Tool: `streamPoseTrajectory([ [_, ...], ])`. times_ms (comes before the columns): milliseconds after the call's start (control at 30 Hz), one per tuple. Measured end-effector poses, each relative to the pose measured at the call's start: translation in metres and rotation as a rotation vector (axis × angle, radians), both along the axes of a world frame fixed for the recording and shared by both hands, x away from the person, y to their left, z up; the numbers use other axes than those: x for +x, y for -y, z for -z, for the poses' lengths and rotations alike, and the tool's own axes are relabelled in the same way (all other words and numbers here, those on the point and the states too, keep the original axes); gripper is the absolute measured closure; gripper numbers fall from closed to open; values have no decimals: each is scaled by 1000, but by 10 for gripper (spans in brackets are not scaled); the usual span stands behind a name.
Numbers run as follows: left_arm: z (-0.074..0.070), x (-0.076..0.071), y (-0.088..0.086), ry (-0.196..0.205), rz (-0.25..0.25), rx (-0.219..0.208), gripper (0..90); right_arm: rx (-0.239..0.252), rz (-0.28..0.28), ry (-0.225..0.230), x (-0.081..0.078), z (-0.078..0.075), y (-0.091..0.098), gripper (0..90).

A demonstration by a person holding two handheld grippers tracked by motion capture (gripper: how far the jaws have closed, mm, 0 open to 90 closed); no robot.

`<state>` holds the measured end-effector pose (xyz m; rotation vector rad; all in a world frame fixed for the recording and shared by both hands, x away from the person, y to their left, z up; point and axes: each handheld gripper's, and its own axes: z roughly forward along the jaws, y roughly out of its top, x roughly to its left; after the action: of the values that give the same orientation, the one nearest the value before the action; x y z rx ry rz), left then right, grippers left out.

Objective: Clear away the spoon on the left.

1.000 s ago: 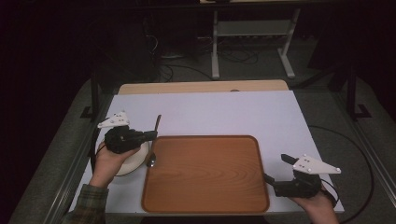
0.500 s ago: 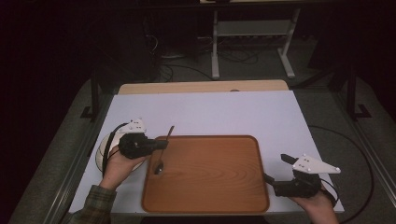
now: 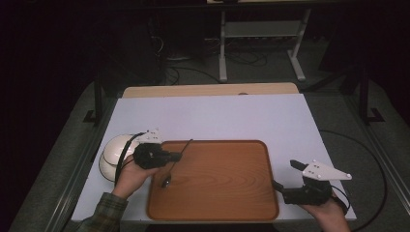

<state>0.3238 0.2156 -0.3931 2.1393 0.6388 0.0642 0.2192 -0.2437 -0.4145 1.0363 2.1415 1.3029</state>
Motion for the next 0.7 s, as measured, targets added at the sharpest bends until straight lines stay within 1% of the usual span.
streamPoseTrajectory([
  [200, 6, 1, 3, -19, 10, -10, 889, -3, -1, -2, 0, 0, 0, 73],
  [400, 12, 2, 13, -33, 34, 11, 888, -4, -1, -4, 0, 1, -1, 74],
  [500, 16, 2, 20, -40, 50, 35, 888, -3, -2, 1, 1, 0, -2, 74],
  [567, 19, 2, 26, -46, 67, 54, 887, -7, -3, -6, 0, 1, -2, 74],
  [600, 19, 2, 26, -46, 67, 54, 887, -5, -2, -5, 0, 1, -2, 74],
  [700, 24, 3, 32, -52, 84, 97, 885, -2, 0, -2, 0, 0, -2, 74],
])
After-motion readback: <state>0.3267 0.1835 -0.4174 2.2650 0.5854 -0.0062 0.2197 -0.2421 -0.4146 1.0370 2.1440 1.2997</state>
